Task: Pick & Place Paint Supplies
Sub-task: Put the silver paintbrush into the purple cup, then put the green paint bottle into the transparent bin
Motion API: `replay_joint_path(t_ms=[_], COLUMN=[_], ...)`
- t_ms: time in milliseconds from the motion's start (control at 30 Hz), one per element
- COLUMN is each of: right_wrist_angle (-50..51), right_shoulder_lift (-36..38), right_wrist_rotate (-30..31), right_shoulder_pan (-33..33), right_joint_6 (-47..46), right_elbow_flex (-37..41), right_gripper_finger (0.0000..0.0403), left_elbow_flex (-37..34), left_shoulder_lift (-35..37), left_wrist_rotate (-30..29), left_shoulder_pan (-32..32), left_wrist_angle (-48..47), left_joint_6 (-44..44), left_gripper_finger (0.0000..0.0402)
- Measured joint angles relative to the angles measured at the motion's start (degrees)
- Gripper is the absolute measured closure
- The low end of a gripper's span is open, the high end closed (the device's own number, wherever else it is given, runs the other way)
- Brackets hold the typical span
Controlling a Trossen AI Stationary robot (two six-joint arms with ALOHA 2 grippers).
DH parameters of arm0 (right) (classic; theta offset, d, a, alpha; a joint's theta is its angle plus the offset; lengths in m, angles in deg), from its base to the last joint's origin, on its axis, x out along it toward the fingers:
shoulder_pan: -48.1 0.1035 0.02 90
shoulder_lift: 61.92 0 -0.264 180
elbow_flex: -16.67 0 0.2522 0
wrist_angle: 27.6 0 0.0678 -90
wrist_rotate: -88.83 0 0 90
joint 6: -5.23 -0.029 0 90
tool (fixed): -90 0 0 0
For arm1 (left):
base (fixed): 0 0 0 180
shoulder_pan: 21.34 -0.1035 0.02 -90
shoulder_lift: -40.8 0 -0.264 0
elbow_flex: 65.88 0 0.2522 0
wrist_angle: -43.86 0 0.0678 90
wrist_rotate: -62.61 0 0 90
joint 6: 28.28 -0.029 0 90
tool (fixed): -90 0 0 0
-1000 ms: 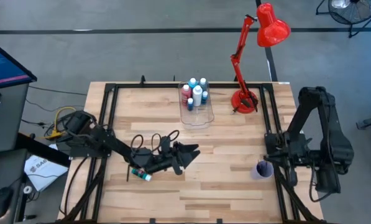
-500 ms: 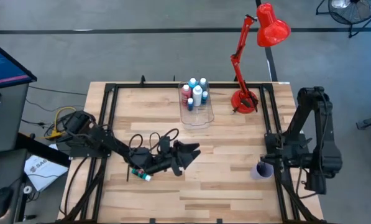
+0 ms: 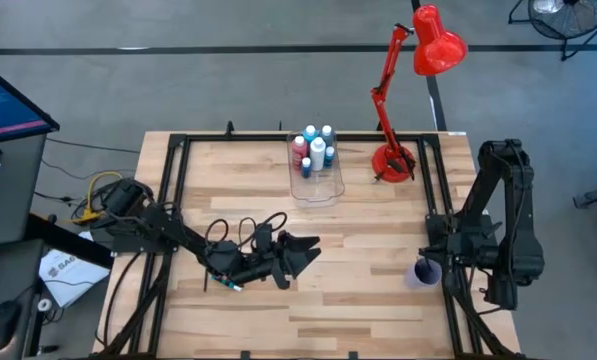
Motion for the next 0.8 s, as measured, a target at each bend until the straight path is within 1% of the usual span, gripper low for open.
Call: replay_joint_path(t_ms=[300,700,800], right_wrist_angle=[-0.09,-0.16,-0.11], right_shoulder_lift=[0.00,0.01,0.46], right_wrist_rotate=[-1.72,-1.84,-0.30], right_shoulder_pan=[1.45,2.32,1.36], right_joint_6=[0.03,-0.62,1.39], right_elbow_flex=[0.00,-0.93,-2.55], right_gripper_finger=[0.0354,0.0331,0.0326], left_elbow_flex=[0.00,0.00,0.00], left_shoulder_lift=[0.00,0.00,0.00], left_wrist_rotate=[-0.04,-0.11,-0.55], left_shoulder_pan=[0.02,0.00,-0.60], left_wrist_angle=[-0.01,-0.01,0.92], left_joint_6=[0.08,0.06,1.43], left_gripper_finger=[0.0133,0.0133,0.0133])
